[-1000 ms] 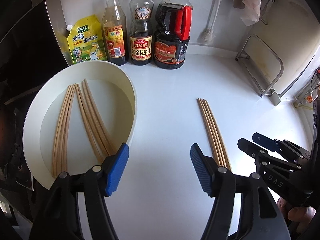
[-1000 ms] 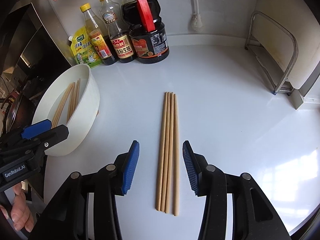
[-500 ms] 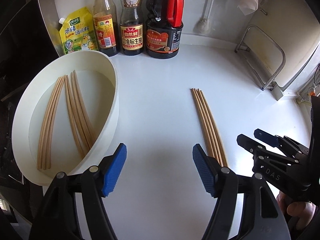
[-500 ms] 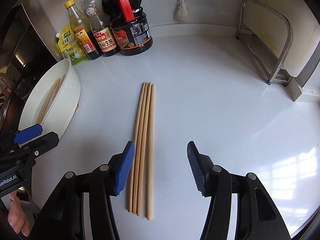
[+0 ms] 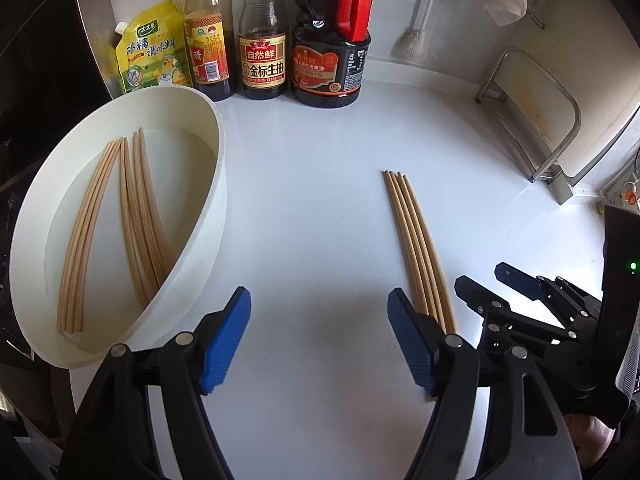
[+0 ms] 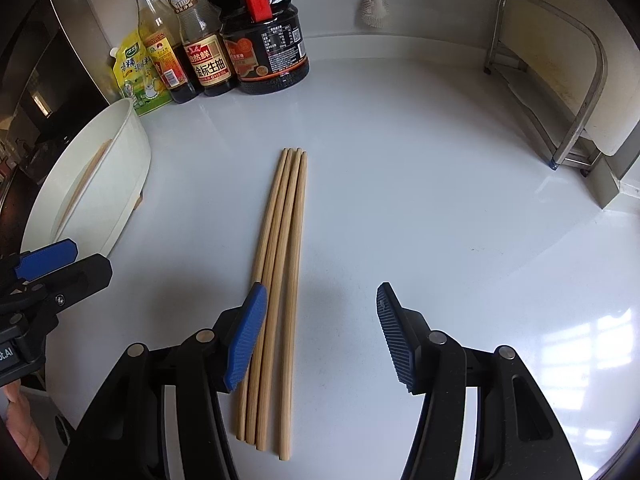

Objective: Organize utensils

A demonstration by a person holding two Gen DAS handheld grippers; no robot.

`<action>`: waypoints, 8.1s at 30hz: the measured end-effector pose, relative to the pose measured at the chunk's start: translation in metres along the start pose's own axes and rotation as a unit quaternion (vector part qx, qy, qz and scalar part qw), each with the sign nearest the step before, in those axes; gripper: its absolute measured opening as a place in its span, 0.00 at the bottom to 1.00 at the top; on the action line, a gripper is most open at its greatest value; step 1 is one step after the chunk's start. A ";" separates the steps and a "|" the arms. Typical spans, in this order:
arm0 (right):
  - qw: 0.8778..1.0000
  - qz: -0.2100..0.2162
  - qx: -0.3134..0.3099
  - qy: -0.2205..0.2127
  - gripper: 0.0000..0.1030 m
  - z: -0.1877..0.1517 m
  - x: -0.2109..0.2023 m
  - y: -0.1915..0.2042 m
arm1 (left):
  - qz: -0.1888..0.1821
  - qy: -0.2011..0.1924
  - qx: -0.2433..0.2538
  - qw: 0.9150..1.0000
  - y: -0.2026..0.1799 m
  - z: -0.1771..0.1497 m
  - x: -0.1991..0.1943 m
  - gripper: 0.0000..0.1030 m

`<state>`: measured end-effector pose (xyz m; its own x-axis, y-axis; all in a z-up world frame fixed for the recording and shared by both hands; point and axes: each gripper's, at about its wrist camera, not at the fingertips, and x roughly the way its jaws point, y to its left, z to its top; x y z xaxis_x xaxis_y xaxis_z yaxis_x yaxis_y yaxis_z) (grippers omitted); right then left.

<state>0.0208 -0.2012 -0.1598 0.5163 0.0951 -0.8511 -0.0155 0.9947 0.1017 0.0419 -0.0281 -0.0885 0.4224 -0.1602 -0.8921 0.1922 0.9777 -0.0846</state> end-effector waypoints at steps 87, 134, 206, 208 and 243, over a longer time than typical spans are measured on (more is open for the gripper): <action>0.999 0.016 -0.014 -0.039 0.06 0.016 -0.040 -0.022 | -0.026 0.020 0.049 0.998 -0.054 0.015 0.023 0.07; 0.985 0.119 -0.119 0.027 0.16 0.129 0.039 0.259 | 0.057 0.013 -0.115 0.992 0.242 0.053 0.002 0.27; 0.998 0.019 0.056 0.000 0.38 0.001 -0.020 -0.010 | 0.004 -0.028 0.032 0.999 0.009 0.028 -0.019 0.61; 0.998 0.020 0.058 0.001 0.38 -0.001 -0.016 -0.011 | 0.001 -0.027 0.032 0.999 0.005 0.025 -0.016 0.61; 1.000 0.004 0.004 -0.013 0.38 -0.029 0.004 0.014 | 0.003 -0.025 0.020 0.999 -0.003 0.003 0.016 0.65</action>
<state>-0.0024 -0.1859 -0.1768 0.5381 0.1025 -0.8366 -0.0125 0.9934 0.1137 0.0504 -0.0338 -0.1014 0.4673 -0.1618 -0.8692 0.2240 0.9727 -0.0606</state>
